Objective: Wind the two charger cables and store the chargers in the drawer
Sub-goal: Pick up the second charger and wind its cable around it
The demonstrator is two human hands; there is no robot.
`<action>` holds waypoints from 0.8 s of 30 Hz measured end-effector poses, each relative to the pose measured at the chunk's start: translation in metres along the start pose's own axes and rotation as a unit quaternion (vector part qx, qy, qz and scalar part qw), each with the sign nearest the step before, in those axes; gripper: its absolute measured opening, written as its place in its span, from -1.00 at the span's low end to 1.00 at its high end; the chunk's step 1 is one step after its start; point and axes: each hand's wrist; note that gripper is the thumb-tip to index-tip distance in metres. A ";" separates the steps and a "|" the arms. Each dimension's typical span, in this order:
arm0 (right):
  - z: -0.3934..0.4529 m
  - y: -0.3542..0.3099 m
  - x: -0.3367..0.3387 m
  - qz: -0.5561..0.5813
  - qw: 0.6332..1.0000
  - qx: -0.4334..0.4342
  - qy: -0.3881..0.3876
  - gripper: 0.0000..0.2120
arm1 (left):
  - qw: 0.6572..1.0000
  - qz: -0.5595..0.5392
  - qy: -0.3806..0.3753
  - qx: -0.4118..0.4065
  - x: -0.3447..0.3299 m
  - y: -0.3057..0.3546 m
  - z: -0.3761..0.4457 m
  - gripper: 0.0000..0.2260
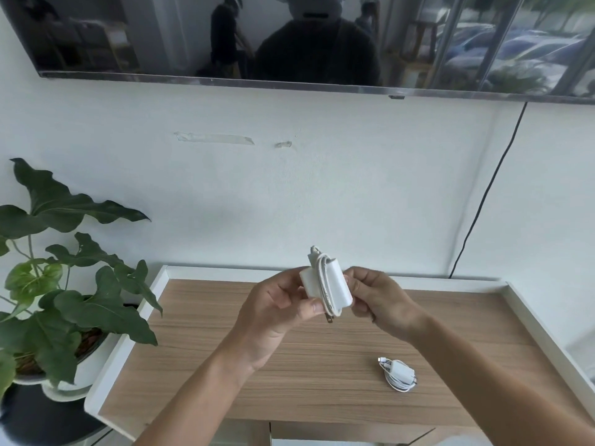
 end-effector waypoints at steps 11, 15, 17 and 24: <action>-0.050 -0.002 -0.032 -0.304 0.951 0.063 0.010 -0.75 | 0.994 -0.044 0.097 -0.009 0.017 -0.003 0.010 -0.60; -0.069 -0.025 -0.034 -0.434 0.890 0.137 0.019 -0.74 | 0.993 -0.025 0.116 -0.006 0.015 -0.010 0.010 -0.57; -0.075 -0.035 -0.030 -0.534 0.822 0.191 0.044 -0.68 | 0.993 -0.018 0.118 -0.006 0.012 -0.014 0.010 -0.60; -0.075 -0.059 -0.027 -0.546 0.781 0.252 0.166 -0.97 | 0.986 0.095 0.138 -0.021 -0.002 -0.014 0.010 -0.62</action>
Point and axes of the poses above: each hand's wrist, its own z-axis towards the middle knuckle, its own x-axis out of the back of the hand, y = z × x, and after that the axes turned 7 degrees about -z, right-handed
